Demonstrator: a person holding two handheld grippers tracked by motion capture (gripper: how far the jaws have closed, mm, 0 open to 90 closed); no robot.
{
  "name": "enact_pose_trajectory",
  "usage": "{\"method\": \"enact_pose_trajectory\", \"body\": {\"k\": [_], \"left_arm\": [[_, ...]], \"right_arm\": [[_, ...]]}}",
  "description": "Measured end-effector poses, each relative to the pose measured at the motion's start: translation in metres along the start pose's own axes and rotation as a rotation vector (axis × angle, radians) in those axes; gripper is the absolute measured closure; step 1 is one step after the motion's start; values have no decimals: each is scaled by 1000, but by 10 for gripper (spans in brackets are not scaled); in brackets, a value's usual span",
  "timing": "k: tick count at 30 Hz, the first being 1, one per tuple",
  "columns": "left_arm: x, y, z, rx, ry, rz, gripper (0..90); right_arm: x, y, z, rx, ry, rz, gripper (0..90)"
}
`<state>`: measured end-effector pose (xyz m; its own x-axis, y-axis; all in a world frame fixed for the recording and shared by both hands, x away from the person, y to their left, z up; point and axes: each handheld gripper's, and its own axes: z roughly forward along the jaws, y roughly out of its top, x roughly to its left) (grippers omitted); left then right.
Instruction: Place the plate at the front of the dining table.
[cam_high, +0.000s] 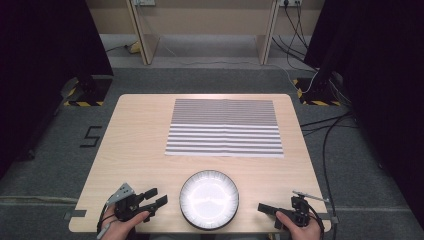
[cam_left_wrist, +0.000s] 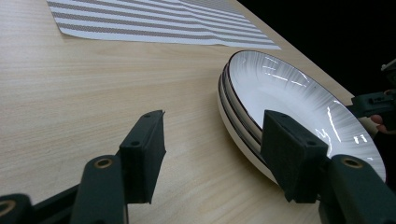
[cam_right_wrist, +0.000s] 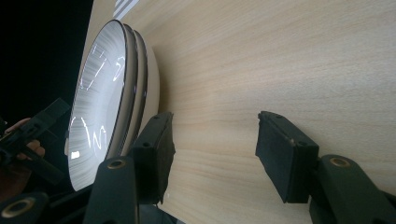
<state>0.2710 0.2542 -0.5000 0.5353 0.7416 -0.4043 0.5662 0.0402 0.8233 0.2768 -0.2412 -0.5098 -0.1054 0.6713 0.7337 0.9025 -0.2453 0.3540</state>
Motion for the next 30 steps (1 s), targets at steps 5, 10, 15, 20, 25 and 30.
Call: {"method": "enact_pose_trajectory", "body": {"k": [5,10,15,20,25,30], "left_arm": [[-1,0,1,7,2,2,398],[-6,0,2,22,-2,1,405],[-13,4,6,35,-25,19,417],[-20,7,12,52,-53,38,442],[-24,10,17,78,-70,58,469],[-25,10,22,109,-70,62,494]], "right_arm": [[11,1,5,8,17,-19,482],[26,4,9,29,34,-45,567],[43,11,15,45,25,-99,629],[57,19,22,61,25,-121,674],[65,23,30,80,15,-151,723],[71,27,38,99,-1,-166,764]]}}
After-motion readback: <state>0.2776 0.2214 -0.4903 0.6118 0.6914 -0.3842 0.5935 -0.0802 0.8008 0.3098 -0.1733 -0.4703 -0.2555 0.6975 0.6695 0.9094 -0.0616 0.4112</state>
